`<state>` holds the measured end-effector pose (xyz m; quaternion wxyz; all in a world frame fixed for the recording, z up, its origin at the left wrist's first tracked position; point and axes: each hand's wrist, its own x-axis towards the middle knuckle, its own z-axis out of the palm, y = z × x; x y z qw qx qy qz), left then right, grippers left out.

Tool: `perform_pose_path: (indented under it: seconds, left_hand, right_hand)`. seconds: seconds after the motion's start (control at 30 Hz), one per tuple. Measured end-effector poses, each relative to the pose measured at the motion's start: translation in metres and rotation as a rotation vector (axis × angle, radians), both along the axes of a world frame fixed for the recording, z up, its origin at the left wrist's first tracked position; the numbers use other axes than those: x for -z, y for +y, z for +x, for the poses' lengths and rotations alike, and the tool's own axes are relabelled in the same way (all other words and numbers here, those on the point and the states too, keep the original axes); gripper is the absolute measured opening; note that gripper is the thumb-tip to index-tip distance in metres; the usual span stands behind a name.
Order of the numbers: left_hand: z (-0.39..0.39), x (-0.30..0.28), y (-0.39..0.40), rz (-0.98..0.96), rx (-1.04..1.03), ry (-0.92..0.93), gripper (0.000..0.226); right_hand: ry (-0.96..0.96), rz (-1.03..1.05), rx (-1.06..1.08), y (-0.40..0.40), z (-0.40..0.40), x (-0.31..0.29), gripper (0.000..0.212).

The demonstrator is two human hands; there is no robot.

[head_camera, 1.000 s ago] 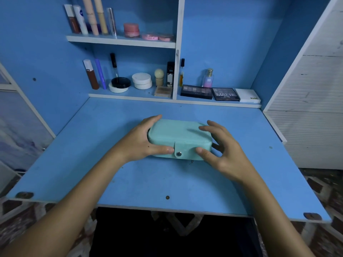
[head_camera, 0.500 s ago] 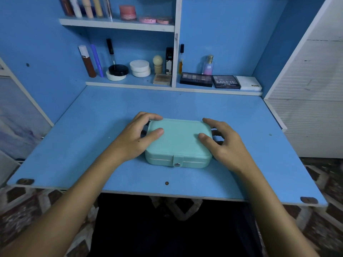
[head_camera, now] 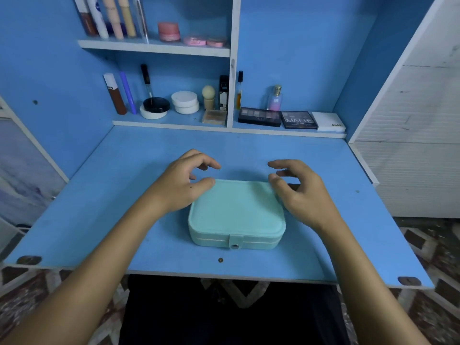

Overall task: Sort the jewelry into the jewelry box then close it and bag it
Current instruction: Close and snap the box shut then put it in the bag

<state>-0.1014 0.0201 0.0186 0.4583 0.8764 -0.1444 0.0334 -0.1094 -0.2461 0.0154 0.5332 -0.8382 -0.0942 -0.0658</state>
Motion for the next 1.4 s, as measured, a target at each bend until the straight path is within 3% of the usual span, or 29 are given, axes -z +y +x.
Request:
perform_pose_path:
  seconds: [0.23,0.6,0.97,1.2,1.4]
  left_hand:
    - [0.036,-0.057,-0.012,-0.098,-0.04,-0.13,0.034]
    - [0.085,-0.186,-0.021,-0.154,-0.115,-0.47,0.037]
    - [0.129,-0.302,-0.01,-0.127,-0.359,-0.739,0.051]
    - [0.163,-0.337,0.004,-0.092,-0.607,-0.676,0.074]
    - [0.187,-0.334,0.023,-0.167,-0.616,-0.382,0.082]
  right_hand:
    - [-0.129,0.003,0.005,0.003,0.038,-0.049,0.039]
    - [-0.375,0.032,0.043,0.006,0.084,-0.17,0.04]
    - [-0.524,0.064,0.148,0.007,0.137,-0.282,0.04]
    - [-0.435,-0.002,0.221,0.007,0.189,-0.323,0.054]
    - [-0.284,-0.113,0.223,0.009,0.216,-0.329,0.072]
